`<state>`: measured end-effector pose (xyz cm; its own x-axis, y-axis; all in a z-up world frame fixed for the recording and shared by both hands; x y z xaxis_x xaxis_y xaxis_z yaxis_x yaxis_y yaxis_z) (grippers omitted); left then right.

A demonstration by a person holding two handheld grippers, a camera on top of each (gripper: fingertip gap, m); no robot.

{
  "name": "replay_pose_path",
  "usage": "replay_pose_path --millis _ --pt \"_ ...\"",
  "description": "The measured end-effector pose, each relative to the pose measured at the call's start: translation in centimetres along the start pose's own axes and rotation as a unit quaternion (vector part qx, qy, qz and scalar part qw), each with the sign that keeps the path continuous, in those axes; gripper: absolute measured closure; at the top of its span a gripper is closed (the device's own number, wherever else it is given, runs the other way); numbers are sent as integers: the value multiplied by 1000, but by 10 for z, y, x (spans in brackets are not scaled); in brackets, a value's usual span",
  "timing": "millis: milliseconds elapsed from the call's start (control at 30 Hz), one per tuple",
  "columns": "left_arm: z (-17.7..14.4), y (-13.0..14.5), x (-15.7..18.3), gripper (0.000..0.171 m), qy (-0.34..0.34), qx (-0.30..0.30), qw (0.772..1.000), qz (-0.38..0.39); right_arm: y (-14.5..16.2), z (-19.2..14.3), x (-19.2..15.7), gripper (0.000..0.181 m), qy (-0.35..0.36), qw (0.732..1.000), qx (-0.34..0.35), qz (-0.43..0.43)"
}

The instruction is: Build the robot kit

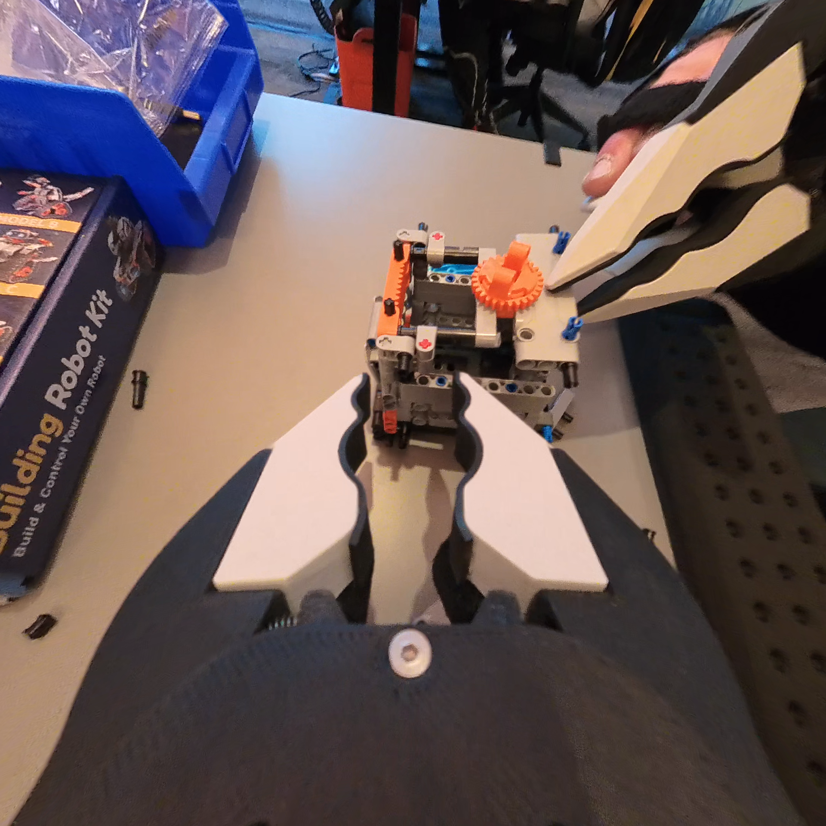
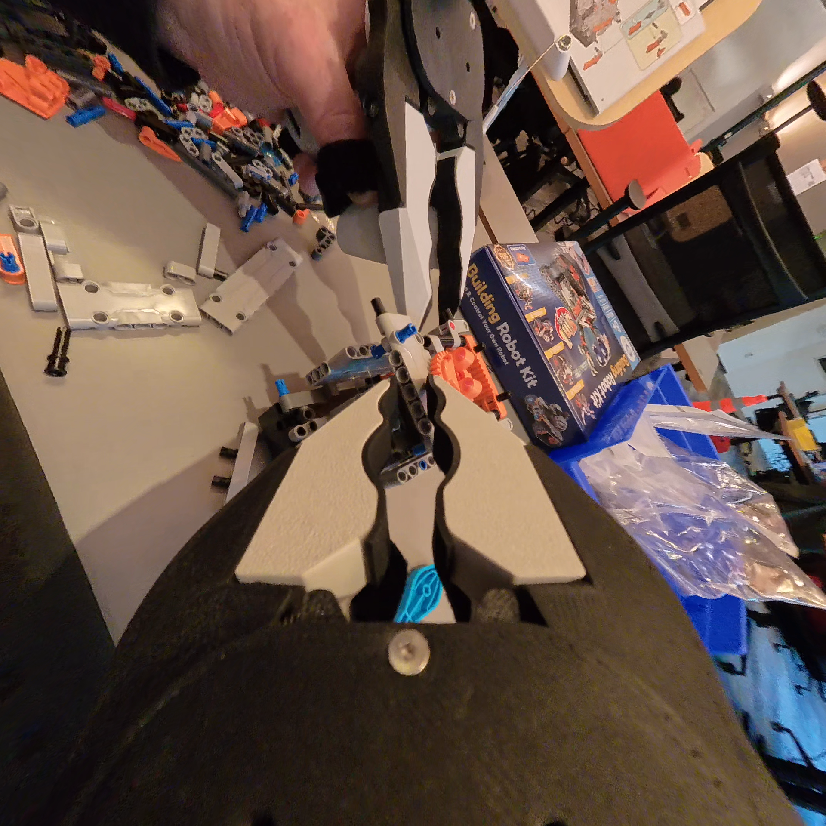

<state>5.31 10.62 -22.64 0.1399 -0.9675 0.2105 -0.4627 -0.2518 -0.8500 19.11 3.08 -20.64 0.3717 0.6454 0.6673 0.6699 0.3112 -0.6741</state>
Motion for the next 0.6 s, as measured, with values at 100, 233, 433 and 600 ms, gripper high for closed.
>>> replay_pose_path --millis 100,233,433,600 --pt "-1 2 -1 144 13 10 1000 -11 -5 6 0 171 -9 1000 8 9" --pt "-6 4 2 167 13 21 1000 -1 -6 14 -1 170 -43 999 0 19" --pt "-14 5 -5 151 -34 10 999 -1 -9 1 9 162 -87 994 -19 64" --pt "-4 4 -19 123 -19 10 999 -30 -15 6 42 165 -52 986 -64 142"
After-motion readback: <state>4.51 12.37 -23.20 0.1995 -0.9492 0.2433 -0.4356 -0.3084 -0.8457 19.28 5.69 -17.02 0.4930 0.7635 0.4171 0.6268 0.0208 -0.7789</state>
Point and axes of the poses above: each gripper's, where its closed fingertips meet, z out along the fingers, y out of its underside, x = y × z across the jaws, the point moved 7 cm from there along -z, back along the fingers, and after that the axes turned 9 degrees about y, right-handed, at the moved point
